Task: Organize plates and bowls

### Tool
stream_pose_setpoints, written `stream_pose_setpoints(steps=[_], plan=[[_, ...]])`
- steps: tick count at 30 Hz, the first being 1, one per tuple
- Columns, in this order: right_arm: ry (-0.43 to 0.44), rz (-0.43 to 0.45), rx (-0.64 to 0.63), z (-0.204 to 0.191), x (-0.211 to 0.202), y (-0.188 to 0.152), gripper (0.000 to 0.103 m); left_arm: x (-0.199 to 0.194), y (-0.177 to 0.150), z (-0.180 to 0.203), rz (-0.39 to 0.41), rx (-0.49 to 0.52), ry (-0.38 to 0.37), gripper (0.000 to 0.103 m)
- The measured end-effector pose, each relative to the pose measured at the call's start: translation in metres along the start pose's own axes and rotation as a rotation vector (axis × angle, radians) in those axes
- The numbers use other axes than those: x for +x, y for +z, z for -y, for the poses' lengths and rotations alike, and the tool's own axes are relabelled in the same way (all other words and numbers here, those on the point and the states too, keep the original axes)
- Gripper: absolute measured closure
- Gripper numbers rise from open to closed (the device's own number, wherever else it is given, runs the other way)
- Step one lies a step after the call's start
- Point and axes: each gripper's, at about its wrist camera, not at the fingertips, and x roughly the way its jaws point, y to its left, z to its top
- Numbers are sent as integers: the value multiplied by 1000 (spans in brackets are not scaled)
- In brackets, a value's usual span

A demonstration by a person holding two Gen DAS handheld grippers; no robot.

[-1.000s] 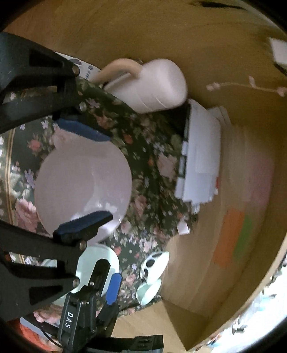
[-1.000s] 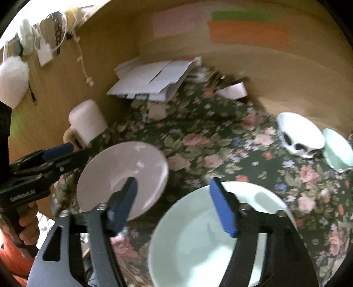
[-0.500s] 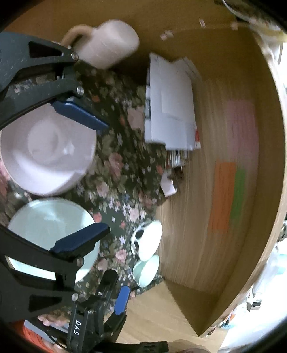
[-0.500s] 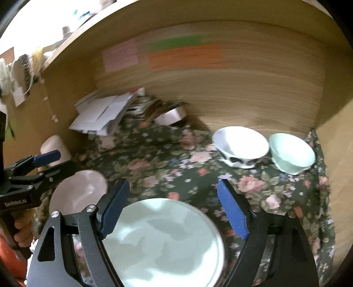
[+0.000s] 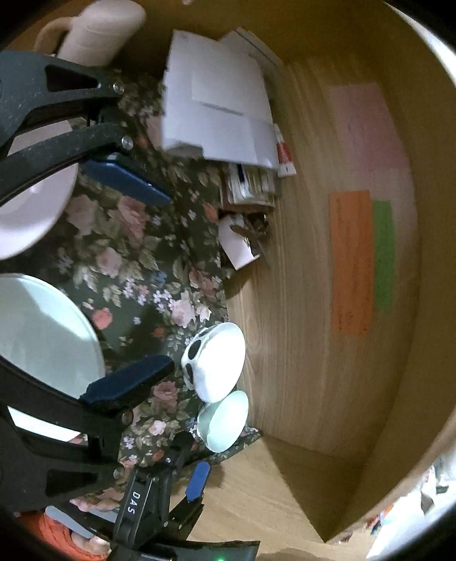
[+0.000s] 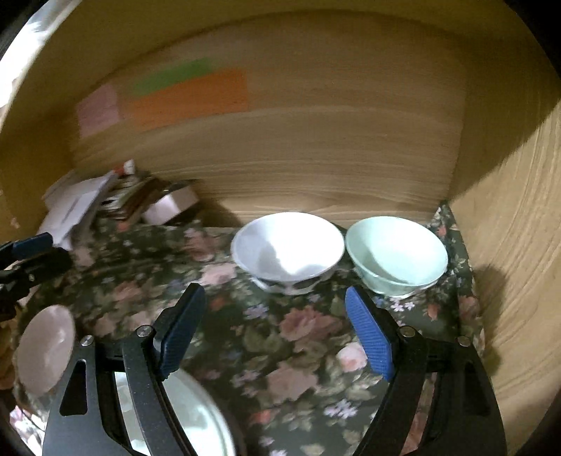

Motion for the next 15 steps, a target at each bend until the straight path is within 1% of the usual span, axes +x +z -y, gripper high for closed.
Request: stream_pose_setpoints(steps=[4, 6, 8, 12, 15], plan=[[-22, -31, 11, 13, 26, 6, 24, 26, 15, 5, -28, 6, -7, 15], [-14, -61, 35, 20, 41, 10, 32, 41, 22, 10, -38, 25, -3, 15], [-3, -91, 64, 27, 54, 12, 37, 55, 27, 14, -47, 44, -10, 15], [30, -168, 137, 41, 81, 13, 51, 83, 35, 19, -88, 61, -16, 15], [35, -202, 154, 46, 94, 11, 56, 102, 36, 20, -121, 64, -18, 15]])
